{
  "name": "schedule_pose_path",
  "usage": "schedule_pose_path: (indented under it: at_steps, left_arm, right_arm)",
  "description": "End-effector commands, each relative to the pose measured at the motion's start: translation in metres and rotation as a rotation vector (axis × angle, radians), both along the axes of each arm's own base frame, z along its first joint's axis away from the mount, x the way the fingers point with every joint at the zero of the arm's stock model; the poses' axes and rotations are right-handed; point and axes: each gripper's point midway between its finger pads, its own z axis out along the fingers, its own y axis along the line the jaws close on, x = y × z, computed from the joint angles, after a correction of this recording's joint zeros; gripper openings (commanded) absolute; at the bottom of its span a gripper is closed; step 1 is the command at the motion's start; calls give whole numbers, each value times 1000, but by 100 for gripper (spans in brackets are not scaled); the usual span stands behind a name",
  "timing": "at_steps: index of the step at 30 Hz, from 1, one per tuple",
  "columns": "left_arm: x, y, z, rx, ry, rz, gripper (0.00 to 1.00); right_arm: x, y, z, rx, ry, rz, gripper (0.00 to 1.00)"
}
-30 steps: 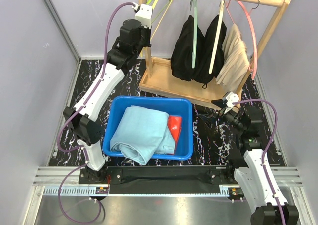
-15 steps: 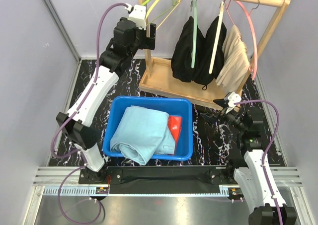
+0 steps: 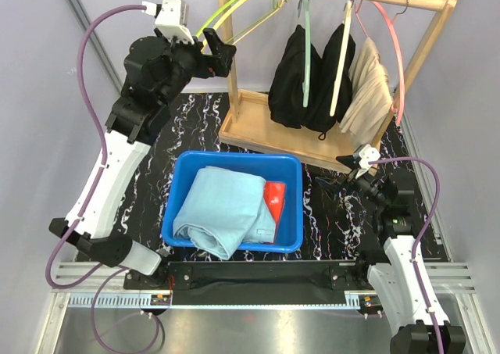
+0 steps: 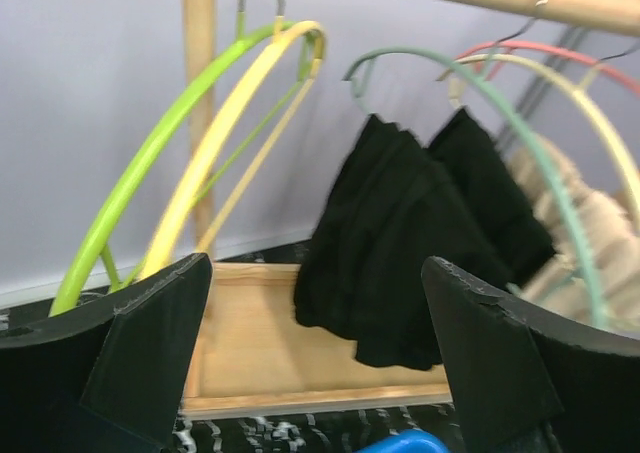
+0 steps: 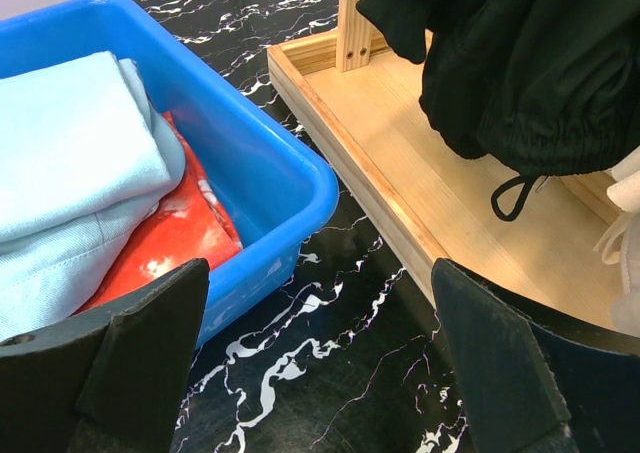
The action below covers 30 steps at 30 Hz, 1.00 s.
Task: Remove the trousers from the hanger
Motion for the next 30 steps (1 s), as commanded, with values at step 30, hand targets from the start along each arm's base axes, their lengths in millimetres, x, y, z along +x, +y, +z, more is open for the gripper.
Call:
schedule_pose_path:
  at_steps: [30]
  left_arm:
    - [47,-172,-47,25,46,-25,68]
  right_arm:
    - [1,-4,22,-15,-109,-9,100]
